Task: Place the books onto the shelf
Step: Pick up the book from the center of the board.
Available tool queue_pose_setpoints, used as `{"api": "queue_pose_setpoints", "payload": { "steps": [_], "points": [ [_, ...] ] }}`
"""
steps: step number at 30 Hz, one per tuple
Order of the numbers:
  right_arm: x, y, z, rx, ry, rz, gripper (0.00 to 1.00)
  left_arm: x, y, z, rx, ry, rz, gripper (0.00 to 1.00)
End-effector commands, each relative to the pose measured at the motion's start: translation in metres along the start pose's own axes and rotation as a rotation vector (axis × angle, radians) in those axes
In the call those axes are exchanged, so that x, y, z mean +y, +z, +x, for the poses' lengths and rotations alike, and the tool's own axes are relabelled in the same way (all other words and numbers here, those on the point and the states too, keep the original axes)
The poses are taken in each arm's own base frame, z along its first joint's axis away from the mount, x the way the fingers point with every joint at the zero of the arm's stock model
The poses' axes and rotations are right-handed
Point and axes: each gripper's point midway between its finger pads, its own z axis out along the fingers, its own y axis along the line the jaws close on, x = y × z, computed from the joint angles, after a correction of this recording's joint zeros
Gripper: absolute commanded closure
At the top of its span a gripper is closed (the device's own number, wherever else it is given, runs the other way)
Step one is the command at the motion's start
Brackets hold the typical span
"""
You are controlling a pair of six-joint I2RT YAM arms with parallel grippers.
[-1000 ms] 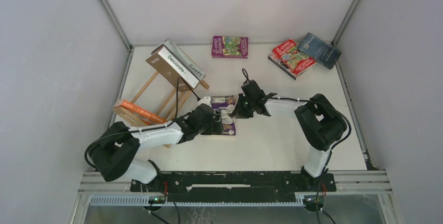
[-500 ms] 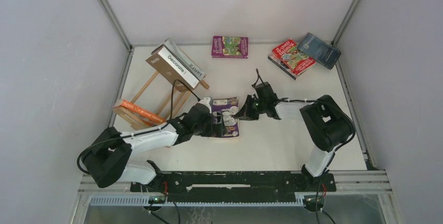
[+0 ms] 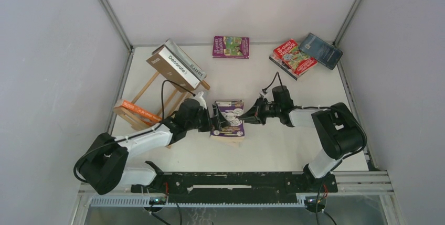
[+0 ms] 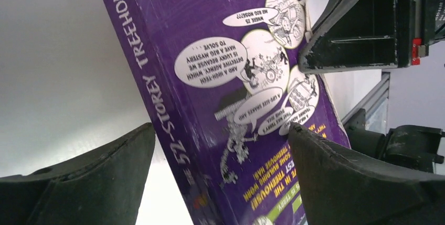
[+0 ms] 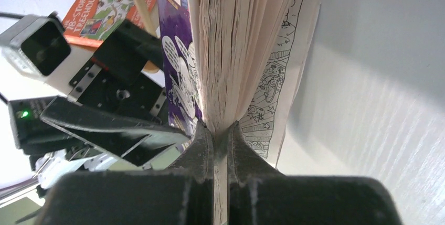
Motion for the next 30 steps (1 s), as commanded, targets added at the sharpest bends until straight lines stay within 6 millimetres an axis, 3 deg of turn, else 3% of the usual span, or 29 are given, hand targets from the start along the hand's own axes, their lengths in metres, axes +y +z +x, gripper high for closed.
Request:
{"api": "queue_pose_setpoints", "payload": {
  "steps": [1, 6, 8, 12, 18, 20, 24, 30],
  "points": [
    [0.049, -0.017, 0.009, 0.047, -0.042, -0.185, 1.00, -0.011, 0.006, 0.000, 0.009, -0.029, 0.071, 0.00],
    [0.051, -0.022, 0.013, 0.055, -0.042, -0.187, 1.00, -0.019, 0.007, -0.007, -0.008, -0.066, 0.125, 0.01],
    [0.049, -0.022, 0.014, 0.058, -0.038, -0.181, 1.00, -0.025, 0.004, -0.013, -0.031, -0.071, 0.147, 0.06],
    [0.043, -0.019, 0.012, 0.053, -0.028, -0.167, 1.00, -0.037, -0.005, -0.024, -0.074, -0.089, 0.193, 0.33],
    [0.043, -0.017, 0.008, 0.035, -0.030, -0.162, 1.00, -0.049, -0.016, -0.028, -0.078, -0.125, 0.229, 0.91],
    [0.043, -0.017, 0.006, 0.028, -0.038, -0.155, 1.00, -0.048, -0.020, -0.029, -0.089, -0.134, 0.215, 0.98],
    [0.044, -0.019, 0.005, 0.014, -0.055, -0.144, 1.00, -0.049, -0.029, -0.034, -0.118, -0.139, 0.203, 1.00],
    [0.042, -0.023, -0.003, -0.051, -0.109, -0.078, 0.57, -0.059, -0.051, -0.056, -0.218, -0.105, 0.125, 1.00]
  ]
}}
